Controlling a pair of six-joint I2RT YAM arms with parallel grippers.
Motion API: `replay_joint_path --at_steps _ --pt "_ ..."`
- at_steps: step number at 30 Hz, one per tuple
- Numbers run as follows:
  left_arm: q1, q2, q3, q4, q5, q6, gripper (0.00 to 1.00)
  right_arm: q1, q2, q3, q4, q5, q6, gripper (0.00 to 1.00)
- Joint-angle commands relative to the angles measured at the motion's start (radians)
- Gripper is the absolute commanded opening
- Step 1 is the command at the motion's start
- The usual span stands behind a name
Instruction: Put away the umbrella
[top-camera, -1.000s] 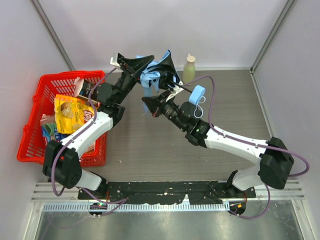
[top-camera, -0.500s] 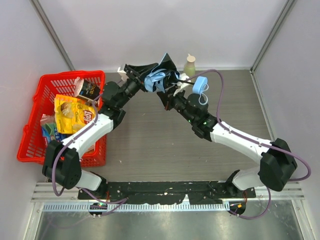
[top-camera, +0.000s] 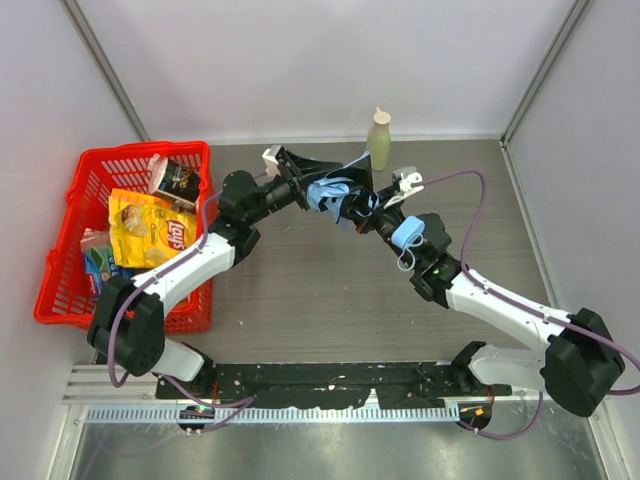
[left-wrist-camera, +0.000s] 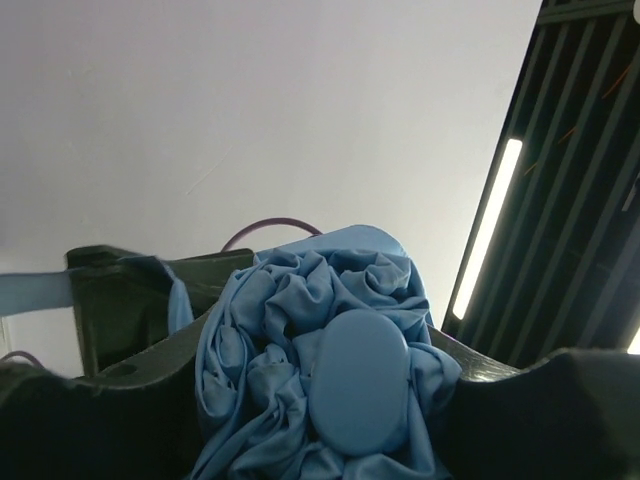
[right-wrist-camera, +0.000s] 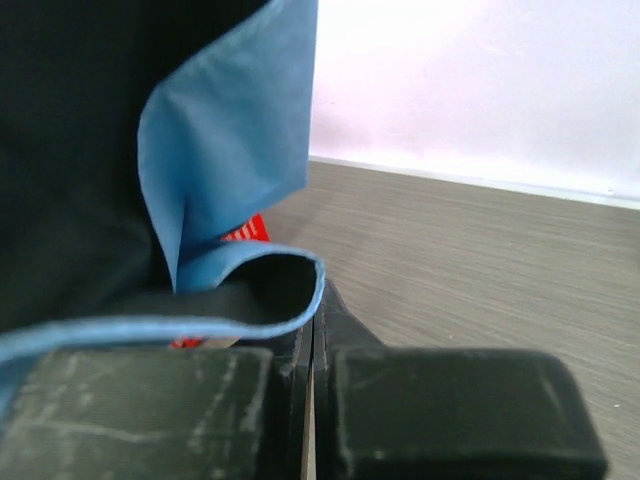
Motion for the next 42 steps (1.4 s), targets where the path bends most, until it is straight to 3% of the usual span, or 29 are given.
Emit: replay_joint_path --at_steps 1,5,14,22,26,29,34,37,42 --pt "-0.007 -0.040 0.025 0.050 0.112 -0.069 0.00 -0.068 -0.053 0.019 0.021 0.140 -0.076 0.01" --pt "-0.015 -0.067 0.009 -0.103 0.158 0.055 0.00 -0.090 -0.086 0.022 0.044 0.140 -0.137 0.01" --pt "-0.061 -0.103 0.006 -0.496 0.204 0.506 0.00 -0.090 -0.191 -0.122 0.170 0.201 -0.194 0.01" --pt "-0.091 -0.150 -0.100 -0.546 0.149 0.583 0.00 -0.090 -0.280 -0.237 0.225 0.247 -0.243 0.01" --pt "-0.092 -0.155 -0.123 -0.575 0.129 0.595 0.00 -0.090 -0.276 -0.211 0.100 0.279 -0.146 0.01" --pt "-0.092 -0.138 -0.137 -0.537 0.132 0.578 0.00 -0.090 -0.300 -0.284 0.093 0.238 -0.078 0.01" --pt "-0.095 -0.055 -0.114 -0.550 0.106 0.641 0.00 -0.090 -0.337 -0.438 0.055 0.197 -0.052 0.01" --pt "-0.093 0.035 -0.076 -0.544 0.102 0.669 0.00 -0.092 -0.322 -0.446 0.022 0.259 -0.088 0.01" --pt "-0.093 0.179 0.016 -0.587 0.106 0.727 0.00 -0.137 -0.218 -0.453 0.104 0.328 -0.128 0.01"
